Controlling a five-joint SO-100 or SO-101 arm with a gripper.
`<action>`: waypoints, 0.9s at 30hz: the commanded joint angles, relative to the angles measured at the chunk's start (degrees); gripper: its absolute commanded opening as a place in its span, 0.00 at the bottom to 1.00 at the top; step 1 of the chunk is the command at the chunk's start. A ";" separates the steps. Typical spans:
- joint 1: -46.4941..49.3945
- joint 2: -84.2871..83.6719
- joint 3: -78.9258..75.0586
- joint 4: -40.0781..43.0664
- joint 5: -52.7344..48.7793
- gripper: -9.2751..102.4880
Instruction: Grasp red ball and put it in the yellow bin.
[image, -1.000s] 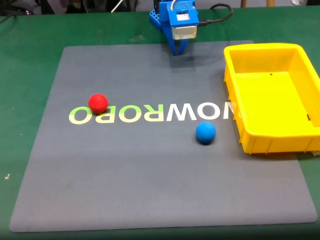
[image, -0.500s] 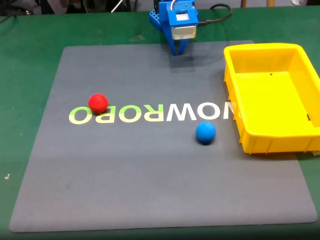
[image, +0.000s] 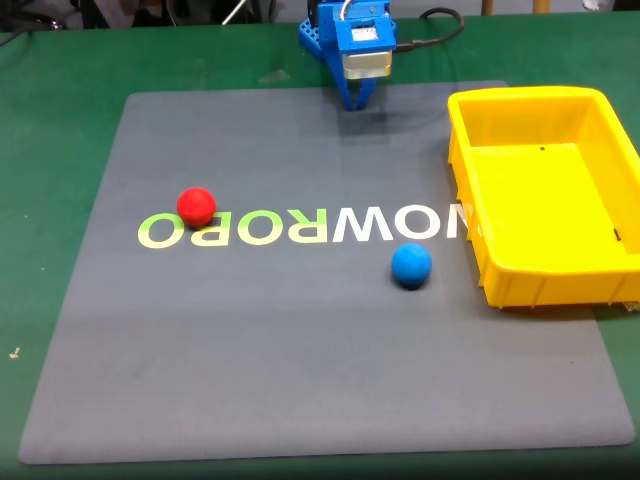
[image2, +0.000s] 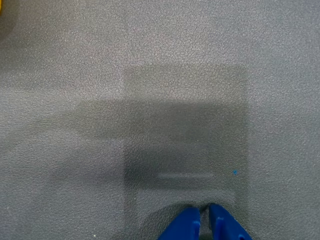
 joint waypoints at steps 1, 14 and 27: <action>0.35 0.88 1.76 0.00 0.44 0.08; 0.53 0.88 1.76 0.00 0.00 0.08; 12.39 -7.47 -14.33 -0.97 -8.70 0.36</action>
